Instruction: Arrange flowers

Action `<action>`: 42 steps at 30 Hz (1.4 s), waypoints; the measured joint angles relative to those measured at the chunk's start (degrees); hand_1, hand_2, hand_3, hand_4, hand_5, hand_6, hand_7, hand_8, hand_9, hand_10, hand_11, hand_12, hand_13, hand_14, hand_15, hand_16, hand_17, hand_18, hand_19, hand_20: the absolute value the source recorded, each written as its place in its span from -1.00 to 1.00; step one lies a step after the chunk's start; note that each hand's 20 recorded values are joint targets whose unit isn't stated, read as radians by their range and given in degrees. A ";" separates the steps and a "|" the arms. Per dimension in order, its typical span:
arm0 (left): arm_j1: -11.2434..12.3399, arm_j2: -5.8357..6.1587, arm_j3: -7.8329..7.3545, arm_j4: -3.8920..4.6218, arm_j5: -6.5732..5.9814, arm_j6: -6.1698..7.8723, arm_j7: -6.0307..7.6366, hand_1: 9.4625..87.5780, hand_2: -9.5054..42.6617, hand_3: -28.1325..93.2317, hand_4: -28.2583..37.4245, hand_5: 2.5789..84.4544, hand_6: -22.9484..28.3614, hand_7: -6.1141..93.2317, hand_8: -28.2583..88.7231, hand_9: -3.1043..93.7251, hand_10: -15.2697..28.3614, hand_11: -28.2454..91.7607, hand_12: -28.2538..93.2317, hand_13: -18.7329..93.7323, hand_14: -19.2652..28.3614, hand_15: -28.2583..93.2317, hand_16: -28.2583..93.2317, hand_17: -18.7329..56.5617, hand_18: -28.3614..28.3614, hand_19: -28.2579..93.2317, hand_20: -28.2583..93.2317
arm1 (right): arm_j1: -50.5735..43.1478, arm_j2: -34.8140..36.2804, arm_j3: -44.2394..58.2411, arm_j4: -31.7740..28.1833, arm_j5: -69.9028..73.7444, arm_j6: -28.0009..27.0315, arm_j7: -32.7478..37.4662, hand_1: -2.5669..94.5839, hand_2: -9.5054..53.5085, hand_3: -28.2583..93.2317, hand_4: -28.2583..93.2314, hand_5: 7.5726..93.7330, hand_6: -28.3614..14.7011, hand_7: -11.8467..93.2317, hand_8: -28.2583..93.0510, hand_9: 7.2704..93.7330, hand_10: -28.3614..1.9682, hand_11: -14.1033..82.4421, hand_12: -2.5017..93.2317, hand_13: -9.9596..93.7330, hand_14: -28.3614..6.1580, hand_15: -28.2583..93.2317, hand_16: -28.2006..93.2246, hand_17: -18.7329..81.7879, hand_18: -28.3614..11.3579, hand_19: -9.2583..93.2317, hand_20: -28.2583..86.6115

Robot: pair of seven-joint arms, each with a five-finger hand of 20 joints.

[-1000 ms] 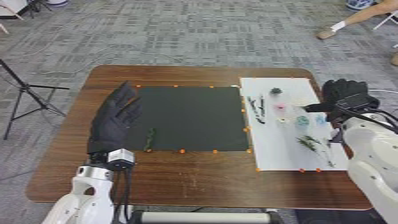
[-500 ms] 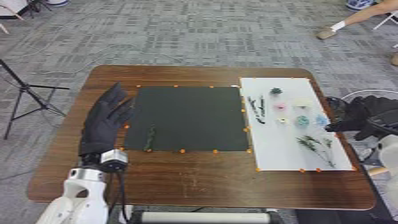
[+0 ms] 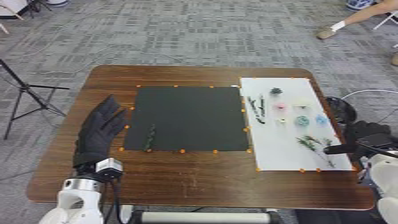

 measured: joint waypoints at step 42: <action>4.60 0.74 -3.29 -1.99 -0.38 2.65 0.07 -0.62 -0.79 0.57 -1.00 -0.43 -0.04 -0.45 -0.70 -0.44 0.20 -0.29 -0.24 -0.29 0.41 -0.23 -0.45 -0.82 0.73 0.19 -0.42 | 48.13 -17.32 -51.98 11.70 1.84 16.28 -2.53 -0.16 -1.00 0.87 -0.79 0.77 0.35 0.26 -0.11 0.91 0.35 0.64 0.08 0.76 0.06 0.90 0.19 0.43 -0.68 1.00 0.79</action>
